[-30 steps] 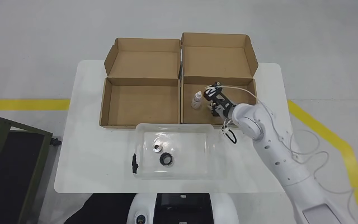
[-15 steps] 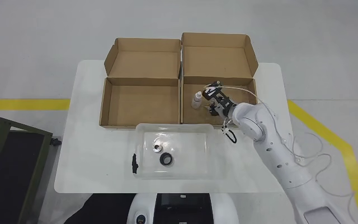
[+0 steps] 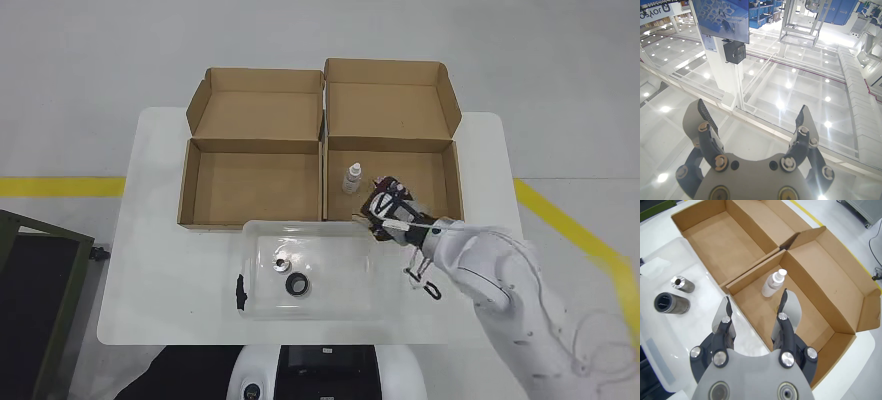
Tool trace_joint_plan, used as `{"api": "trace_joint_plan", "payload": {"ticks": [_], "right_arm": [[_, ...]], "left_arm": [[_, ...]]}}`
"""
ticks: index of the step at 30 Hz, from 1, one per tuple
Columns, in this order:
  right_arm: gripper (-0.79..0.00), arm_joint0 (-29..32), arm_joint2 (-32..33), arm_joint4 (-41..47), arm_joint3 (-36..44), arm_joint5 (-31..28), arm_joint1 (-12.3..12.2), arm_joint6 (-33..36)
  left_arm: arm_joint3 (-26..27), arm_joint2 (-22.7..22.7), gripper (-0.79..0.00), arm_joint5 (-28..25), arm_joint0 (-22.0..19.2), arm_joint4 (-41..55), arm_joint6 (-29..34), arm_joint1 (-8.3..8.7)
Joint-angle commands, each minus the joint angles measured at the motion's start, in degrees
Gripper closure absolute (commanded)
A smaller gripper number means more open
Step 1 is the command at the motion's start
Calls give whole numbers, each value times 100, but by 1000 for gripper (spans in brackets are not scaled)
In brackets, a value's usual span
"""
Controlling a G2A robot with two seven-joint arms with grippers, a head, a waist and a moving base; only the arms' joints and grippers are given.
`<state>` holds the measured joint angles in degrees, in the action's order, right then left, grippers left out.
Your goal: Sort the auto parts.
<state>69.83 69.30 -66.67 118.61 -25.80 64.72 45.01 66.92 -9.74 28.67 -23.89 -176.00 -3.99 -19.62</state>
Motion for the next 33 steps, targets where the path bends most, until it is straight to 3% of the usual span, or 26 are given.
{"api": "trace_joint_plan", "payload": {"ticks": [1, 9, 15, 33], "right_arm": [[-468, 180, -36, 45, 234, -163, -16, -56], [-496, 696, -306, -297, 853, -477, -63, -283], [-514, 839, -724, -713, 872, -529, -58, -394], [-539, -34, -2054, -981, -175, -336, 193, 42]], "left_arm": [[0, 0, -785, 0, 0, 0, 0, 0], [0, 0, -785, 0, 0, 0, 0, 0], [0, 0, -785, 0, 0, 0, 0, 0], [0, 0, -785, 0, 0, 0, 0, 0]]}}
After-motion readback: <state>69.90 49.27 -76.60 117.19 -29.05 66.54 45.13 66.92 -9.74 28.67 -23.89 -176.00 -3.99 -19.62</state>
